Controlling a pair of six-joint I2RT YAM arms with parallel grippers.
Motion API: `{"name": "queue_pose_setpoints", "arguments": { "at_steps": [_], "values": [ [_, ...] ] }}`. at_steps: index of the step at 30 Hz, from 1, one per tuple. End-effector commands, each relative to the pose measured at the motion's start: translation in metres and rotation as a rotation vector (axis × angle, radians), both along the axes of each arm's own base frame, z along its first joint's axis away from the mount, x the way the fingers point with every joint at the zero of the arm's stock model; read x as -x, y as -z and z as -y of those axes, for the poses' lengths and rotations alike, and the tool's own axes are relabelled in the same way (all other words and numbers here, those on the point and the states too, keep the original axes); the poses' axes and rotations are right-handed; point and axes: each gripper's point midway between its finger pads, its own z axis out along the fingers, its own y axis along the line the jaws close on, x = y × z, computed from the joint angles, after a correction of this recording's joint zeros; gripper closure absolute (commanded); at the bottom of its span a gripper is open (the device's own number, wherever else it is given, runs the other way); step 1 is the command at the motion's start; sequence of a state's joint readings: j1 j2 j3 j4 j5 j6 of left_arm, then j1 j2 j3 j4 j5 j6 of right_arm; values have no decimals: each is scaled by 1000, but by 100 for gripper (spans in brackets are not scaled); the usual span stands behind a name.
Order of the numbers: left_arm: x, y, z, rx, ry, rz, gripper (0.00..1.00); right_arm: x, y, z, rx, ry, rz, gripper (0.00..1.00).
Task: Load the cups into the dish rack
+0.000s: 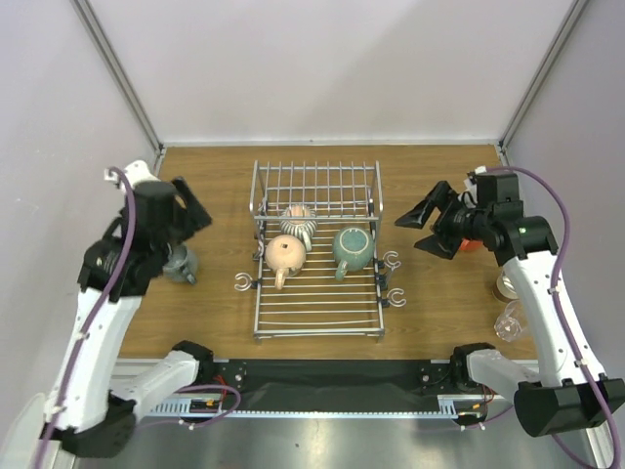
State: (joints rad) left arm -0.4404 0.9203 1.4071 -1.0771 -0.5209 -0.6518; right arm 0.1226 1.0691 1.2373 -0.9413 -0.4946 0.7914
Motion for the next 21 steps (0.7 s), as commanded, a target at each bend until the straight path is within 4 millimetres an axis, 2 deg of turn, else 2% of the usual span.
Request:
{"name": "queue_pose_setpoints", "arguments": {
  "at_steps": [1,2,4,6,7,8,9,10,15,16,17,21],
  "values": [
    [-22,11,-30,12,-83,-86,19,-2,-15,-15,-11,-30,65,18],
    [-28,24,-40,38,-117,-123,20,-1,-15,-18,-12,-39,65,18],
    [-44,42,-47,57,-169,-182,20,4,-15,-29,-36,-72,60,18],
    [-50,60,-59,53,-251,-228,20,8,-16,-34,-44,-95,64,18],
    [-60,71,-66,62,-286,-254,19,9,-16,-37,-39,-111,65,18],
    [-65,84,-67,86,-289,-290,19,10,-19,-37,-33,-122,75,18],
    [-68,93,-69,95,-299,-319,20,9,-19,-34,-12,-131,89,18],
    [-76,110,-79,95,-337,-369,22,11,-19,-32,-2,-135,88,18],
    [-82,148,-110,14,-485,-465,25,8,-24,-28,4,-154,118,18],
    [-84,155,-114,21,-496,-471,26,9,-22,-25,10,-155,114,18],
    [-85,172,-116,27,-498,-513,26,9,-23,-22,12,-153,118,18],
    [-94,203,-125,24,-511,-584,30,8,-23,-11,12,-137,122,18]
  ]
}}
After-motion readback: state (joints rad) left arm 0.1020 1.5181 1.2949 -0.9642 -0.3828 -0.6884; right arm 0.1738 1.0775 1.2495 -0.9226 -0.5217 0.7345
